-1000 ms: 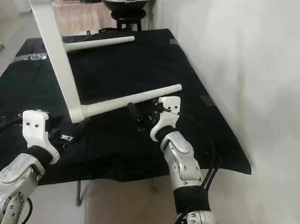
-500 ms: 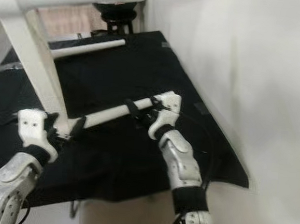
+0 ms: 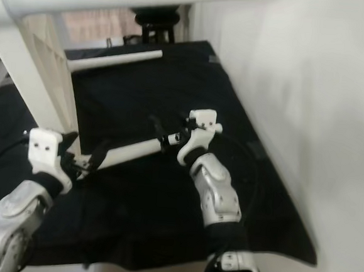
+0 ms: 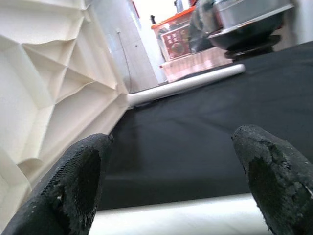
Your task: Building children table
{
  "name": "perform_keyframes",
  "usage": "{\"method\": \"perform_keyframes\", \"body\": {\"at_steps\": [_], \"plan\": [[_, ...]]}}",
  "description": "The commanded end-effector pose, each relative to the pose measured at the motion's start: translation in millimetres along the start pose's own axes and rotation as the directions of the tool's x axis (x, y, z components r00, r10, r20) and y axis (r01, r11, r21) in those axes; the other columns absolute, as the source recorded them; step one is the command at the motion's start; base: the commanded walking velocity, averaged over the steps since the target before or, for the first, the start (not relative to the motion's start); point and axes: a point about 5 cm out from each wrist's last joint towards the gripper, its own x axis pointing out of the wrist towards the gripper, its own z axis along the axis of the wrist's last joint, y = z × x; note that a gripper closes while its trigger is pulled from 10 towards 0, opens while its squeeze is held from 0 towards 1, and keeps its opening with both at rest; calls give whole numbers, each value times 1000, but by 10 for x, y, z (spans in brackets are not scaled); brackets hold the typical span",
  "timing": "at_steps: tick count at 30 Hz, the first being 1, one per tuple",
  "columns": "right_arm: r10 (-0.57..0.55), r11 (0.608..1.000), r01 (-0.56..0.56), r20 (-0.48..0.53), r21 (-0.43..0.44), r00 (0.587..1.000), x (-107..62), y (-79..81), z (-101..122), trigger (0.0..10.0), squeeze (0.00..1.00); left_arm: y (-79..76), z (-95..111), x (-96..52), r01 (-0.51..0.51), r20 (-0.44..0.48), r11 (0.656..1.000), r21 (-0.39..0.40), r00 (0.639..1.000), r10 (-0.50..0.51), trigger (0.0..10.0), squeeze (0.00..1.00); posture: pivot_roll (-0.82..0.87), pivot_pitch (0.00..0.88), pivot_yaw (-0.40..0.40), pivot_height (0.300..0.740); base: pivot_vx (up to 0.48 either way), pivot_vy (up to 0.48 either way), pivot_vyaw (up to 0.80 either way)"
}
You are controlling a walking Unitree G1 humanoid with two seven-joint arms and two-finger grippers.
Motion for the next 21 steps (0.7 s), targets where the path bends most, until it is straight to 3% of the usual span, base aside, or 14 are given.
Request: {"method": "perform_keyframes", "body": {"at_steps": [1, 9, 13, 17, 21], "plan": [[2, 1000, -2, -10, -4, 1000, -15, -6, -16, 10000, 0, 21, -35, 16, -26, -22, 1000, -11, 999, 25, 10000, 0, -38, 44, 75, 740, 0, 0, 0], [24, 999, -25, -16, -30, 1000, -32, 21, -17, 10000, 0, 122, 4, 93, -108, -11, 994, 14, 994, 109, 10000, 0, -45, 41, 75, 740, 0, 0, 0], [79, 993, -79, -8, -87, 997, -50, 97, 27, 10000, 0, 209, 16, 234, -123, -28, 992, -25, 992, 123, 10000, 0, -52, 43, 72, 740, 0, 0, 0], [94, 990, -94, -5, -103, 996, -55, 127, 44, 10000, 0, 236, 18, 293, -128, -35, 991, -27, 991, 127, 10000, 0, -58, 47, 75, 740, 0, 0, 0], [108, 987, -107, 4, -116, 994, -70, 183, 79, 10000, 0, 319, 63, 425, -151, -23, 985, -86, 988, 150, 10000, 0, -63, 54, 76, 740, 0, 0, 0]]}}
